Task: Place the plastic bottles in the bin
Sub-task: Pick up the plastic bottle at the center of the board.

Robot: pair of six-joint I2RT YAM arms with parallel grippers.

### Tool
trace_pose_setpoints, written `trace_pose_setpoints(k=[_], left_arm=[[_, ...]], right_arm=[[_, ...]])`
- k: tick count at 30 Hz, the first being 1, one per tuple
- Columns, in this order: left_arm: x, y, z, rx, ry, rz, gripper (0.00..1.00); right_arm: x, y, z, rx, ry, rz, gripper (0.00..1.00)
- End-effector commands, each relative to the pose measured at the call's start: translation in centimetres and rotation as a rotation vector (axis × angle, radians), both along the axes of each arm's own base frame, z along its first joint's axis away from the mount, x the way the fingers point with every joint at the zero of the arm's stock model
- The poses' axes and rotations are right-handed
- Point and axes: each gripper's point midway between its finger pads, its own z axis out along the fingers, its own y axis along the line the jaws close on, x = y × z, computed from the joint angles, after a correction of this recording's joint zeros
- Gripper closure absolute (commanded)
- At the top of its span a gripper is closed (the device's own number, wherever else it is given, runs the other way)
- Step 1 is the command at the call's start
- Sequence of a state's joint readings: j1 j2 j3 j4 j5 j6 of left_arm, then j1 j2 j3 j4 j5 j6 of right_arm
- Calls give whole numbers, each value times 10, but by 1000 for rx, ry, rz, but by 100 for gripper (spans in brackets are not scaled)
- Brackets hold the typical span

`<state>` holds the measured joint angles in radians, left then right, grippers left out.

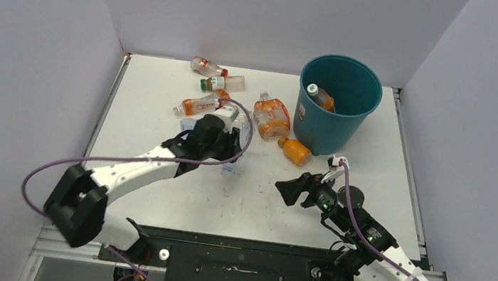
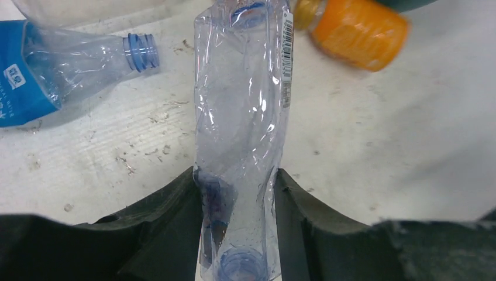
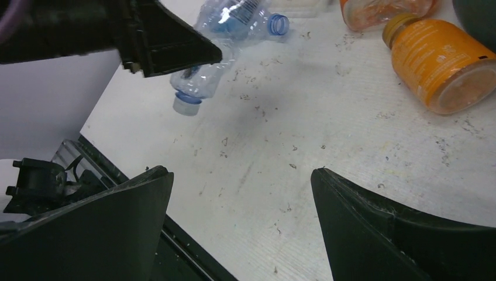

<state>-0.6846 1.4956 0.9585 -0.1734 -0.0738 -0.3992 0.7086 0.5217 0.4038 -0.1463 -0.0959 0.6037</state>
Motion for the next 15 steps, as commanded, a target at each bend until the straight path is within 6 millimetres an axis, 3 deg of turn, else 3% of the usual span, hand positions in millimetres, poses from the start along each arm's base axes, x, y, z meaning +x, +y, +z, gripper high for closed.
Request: trace_pose_setpoints(k=[1, 3, 4, 7, 11, 15], left_arm=[[-15, -7, 90, -440, -182, 64, 72], [-30, -5, 116, -644, -235, 67, 72], [-40, -1, 116, -729, -236, 73, 72], [-54, 6, 147, -991, -260, 94, 74], [-68, 7, 169, -1184, -240, 70, 75], [-78, 13, 192, -1334, -262, 46, 75]], right_arm=[[-1, 25, 33, 119, -61, 89, 9], [0, 36, 36, 168, -62, 114, 10], [-1, 43, 36, 191, -59, 128, 10], [-4, 65, 46, 251, -80, 174, 11], [-13, 98, 55, 247, -106, 220, 11], [-16, 126, 51, 182, -123, 204, 12]])
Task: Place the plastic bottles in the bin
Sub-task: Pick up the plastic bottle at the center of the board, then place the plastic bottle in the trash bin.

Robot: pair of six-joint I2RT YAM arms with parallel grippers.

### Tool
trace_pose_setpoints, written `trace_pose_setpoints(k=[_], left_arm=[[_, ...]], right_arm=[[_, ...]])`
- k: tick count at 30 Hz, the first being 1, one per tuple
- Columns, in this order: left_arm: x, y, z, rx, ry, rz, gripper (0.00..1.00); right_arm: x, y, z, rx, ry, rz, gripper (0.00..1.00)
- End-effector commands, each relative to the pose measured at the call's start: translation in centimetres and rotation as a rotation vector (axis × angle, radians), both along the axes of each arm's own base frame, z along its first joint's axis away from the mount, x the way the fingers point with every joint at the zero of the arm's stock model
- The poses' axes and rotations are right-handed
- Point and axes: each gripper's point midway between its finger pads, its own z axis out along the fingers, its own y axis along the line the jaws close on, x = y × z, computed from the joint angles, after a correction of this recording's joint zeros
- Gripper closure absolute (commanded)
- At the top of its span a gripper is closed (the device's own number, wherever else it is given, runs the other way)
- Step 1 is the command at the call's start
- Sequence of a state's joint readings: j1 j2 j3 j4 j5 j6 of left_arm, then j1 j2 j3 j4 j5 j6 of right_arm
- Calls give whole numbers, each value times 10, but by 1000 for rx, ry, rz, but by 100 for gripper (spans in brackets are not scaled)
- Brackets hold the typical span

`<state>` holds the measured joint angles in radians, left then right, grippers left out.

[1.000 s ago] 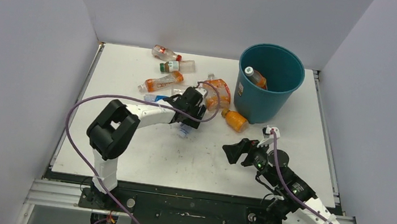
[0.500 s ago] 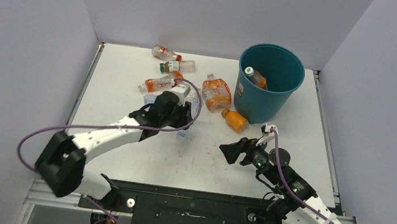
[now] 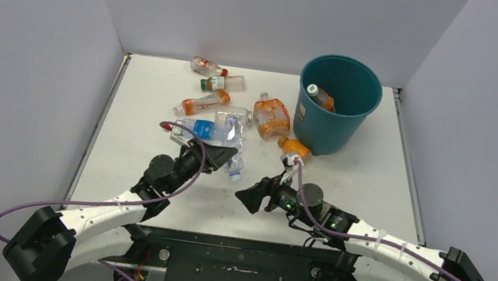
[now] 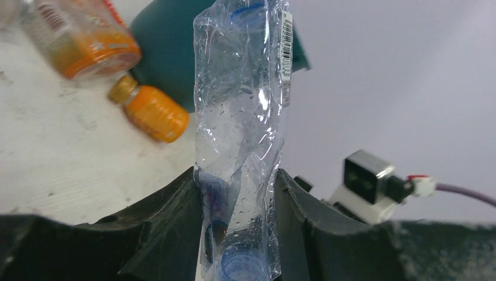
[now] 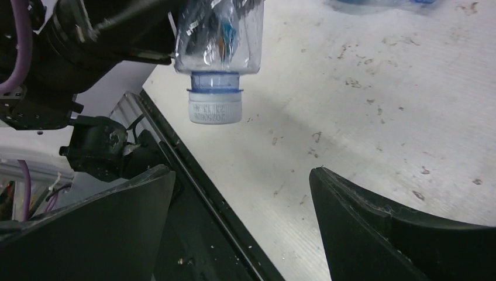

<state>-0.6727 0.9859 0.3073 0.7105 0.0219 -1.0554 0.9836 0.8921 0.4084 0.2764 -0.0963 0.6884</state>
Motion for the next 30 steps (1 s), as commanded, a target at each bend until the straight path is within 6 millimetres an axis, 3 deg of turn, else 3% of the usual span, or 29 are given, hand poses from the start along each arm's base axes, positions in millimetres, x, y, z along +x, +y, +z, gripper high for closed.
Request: trace_pose_setpoints(k=[1, 4, 9, 13, 17, 21, 30], left_arm=[[-18, 7, 93, -369, -173, -47, 76], [-24, 11, 100, -406, -187, -49, 76], [-33, 13, 101, -402, -202, -60, 77], [-32, 19, 99, -398, -206, -27, 77], [-31, 21, 95, -362, -224, -13, 77], [-30, 22, 98, -345, -247, 1, 77], [-32, 22, 100, -365, -246, -11, 78]], right_arm=[[12, 30, 52, 93, -138, -77, 13], [17, 31, 50, 109, -138, -138, 15], [23, 36, 67, 182, -163, -164, 17], [24, 46, 75, 145, -197, -149, 17], [16, 64, 89, 123, -234, -56, 12], [6, 77, 87, 31, -265, -5, 7], [16, 59, 98, 52, -268, -128, 11]])
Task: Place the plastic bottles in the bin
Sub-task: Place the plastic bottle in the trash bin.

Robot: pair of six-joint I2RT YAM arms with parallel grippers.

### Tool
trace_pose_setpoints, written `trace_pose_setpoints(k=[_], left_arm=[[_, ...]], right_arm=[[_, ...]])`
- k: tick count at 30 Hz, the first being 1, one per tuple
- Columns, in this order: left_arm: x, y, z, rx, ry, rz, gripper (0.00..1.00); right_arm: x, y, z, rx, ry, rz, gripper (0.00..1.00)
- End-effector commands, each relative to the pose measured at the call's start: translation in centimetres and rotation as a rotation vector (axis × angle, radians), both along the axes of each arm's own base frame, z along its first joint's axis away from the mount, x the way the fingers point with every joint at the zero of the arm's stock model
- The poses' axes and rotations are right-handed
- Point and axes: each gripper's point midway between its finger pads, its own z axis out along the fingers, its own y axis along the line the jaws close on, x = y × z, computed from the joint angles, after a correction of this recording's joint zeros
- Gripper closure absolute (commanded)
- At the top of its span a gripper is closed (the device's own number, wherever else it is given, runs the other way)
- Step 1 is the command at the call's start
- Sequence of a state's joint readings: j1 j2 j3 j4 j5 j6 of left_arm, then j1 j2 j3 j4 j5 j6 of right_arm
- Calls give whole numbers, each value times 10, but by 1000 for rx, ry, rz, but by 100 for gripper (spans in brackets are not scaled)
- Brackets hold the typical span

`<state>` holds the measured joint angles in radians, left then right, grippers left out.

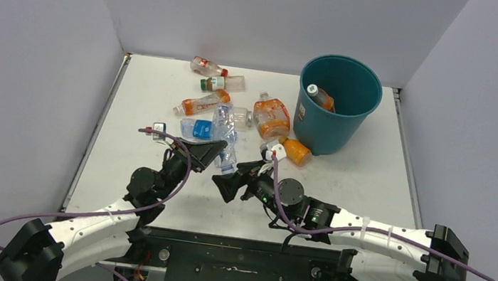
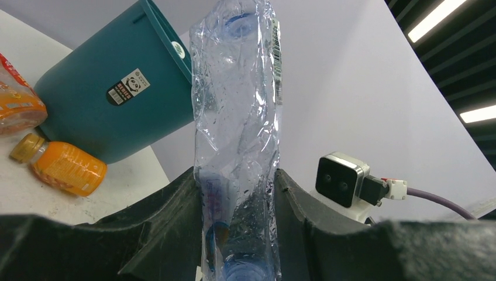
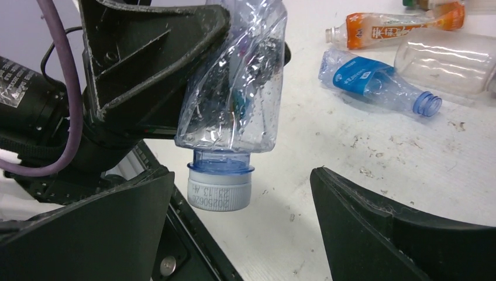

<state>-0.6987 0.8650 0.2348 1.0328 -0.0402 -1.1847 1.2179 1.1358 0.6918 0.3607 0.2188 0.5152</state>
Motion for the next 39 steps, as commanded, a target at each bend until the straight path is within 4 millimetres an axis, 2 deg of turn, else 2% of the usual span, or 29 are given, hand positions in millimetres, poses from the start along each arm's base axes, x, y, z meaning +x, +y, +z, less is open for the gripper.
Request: trace_pose_setpoints(k=[1, 5, 9, 12, 16, 17, 18, 20, 21, 22, 25, 28, 29, 30, 31, 33, 37, 39], left_arm=[[-7, 1, 11, -23, -49, -14, 78], [-10, 0, 17, -32, -60, -32, 80], [-10, -2, 15, -4, -63, -32, 80], [-10, -2, 17, -6, -69, -31, 80], [-15, -6, 20, 24, -101, -55, 78], [-16, -8, 21, 37, -112, -58, 73], [-18, -9, 23, 54, -129, -60, 63], [-20, -11, 22, 112, -154, -67, 22], [-20, -11, 22, 152, -163, -64, 0], [-19, -9, 26, 198, -176, -46, 3], [-13, 7, 31, 353, -211, 73, 4], [-19, 26, 47, 574, -405, 193, 4], [-21, 30, 50, 665, -471, 215, 4], [-23, 31, 51, 774, -539, 216, 4], [-24, 32, 49, 896, -603, 204, 4], [-20, 34, 38, 1148, -678, 186, 4], [-39, 11, 17, 1411, -950, 119, 4], [-40, 2, 12, 1507, -1040, 127, 4]], right_arm=[[11, -10, 28, 74, -30, -76, 12], [19, -15, 27, 90, -13, -131, 19], [22, -10, 31, 100, -5, -140, 28], [22, -1, 27, 80, 4, -121, 41], [15, 6, 27, 81, 23, -71, 66], [14, 6, 29, 83, 26, -61, 73], [11, 4, 29, 80, 28, -52, 79], [7, -4, 30, 60, 33, -50, 93], [7, -12, 31, 47, 37, -61, 94], [6, -20, 31, 29, 39, -72, 95], [2, -49, 28, -58, 54, -102, 95], [-1, -79, 25, -179, 89, -116, 95], [-2, -90, 17, -250, 113, -116, 95], [0, -94, 22, -262, 120, -114, 95], [-1, -102, 18, -312, 142, -112, 95], [0, -111, 20, -363, 166, -96, 95], [-3, -114, 22, -449, 183, -42, 95], [-6, -111, 25, -470, 187, -12, 95]])
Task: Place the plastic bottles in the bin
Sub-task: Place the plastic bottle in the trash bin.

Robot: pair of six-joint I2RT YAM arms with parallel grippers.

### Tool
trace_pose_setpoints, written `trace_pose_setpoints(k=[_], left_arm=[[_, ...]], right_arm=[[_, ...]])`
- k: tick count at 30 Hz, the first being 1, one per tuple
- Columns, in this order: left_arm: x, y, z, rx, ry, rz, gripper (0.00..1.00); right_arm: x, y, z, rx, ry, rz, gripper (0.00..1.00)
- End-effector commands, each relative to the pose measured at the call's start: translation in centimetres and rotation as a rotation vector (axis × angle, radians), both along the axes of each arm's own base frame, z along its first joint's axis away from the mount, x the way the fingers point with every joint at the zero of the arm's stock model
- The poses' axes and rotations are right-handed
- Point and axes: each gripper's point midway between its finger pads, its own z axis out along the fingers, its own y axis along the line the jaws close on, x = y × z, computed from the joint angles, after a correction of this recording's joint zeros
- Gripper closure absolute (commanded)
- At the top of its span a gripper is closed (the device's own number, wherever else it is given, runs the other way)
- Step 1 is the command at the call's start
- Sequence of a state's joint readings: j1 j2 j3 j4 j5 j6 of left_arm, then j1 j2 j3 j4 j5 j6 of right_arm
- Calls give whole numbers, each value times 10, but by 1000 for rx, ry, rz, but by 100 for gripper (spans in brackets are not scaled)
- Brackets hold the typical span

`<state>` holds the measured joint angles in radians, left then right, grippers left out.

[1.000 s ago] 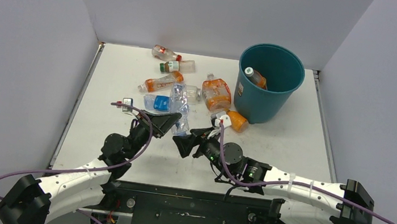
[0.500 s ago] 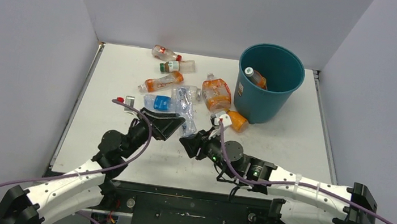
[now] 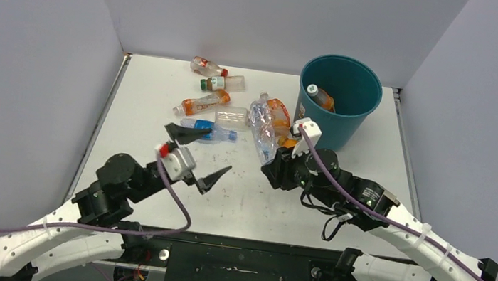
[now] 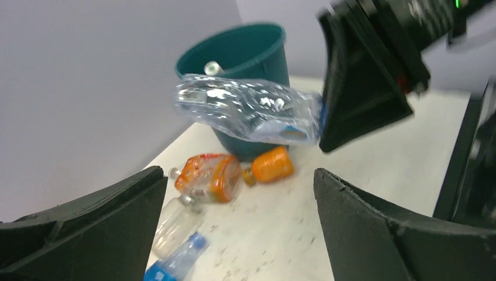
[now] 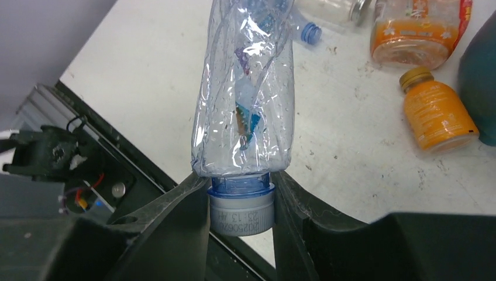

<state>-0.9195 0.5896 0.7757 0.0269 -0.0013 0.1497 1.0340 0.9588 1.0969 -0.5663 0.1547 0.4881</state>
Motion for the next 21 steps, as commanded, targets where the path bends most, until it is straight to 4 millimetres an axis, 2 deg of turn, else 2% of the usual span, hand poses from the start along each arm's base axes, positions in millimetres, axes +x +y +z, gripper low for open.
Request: trace_pose_setpoints(k=[1, 6, 9, 14, 20, 21], left_arm=[[7, -11, -63, 542, -253, 43, 4], [7, -37, -79, 743, -510, 65, 4], [9, -47, -72, 748, -608, 112, 4], [14, -45, -53, 723, -714, 190, 4], [18, -52, -60, 810, -775, 184, 0], [17, -54, -62, 818, -781, 177, 5]], right_arm=[[-21, -2, -15, -135, 79, 130, 95], [-43, 6, -13, -106, 130, 251, 95], [-51, 6, -14, -103, 152, 282, 95], [-63, 5, -17, -91, 188, 322, 95], [-72, 7, -18, -94, 224, 367, 95], [-73, 8, -18, -95, 230, 374, 95]])
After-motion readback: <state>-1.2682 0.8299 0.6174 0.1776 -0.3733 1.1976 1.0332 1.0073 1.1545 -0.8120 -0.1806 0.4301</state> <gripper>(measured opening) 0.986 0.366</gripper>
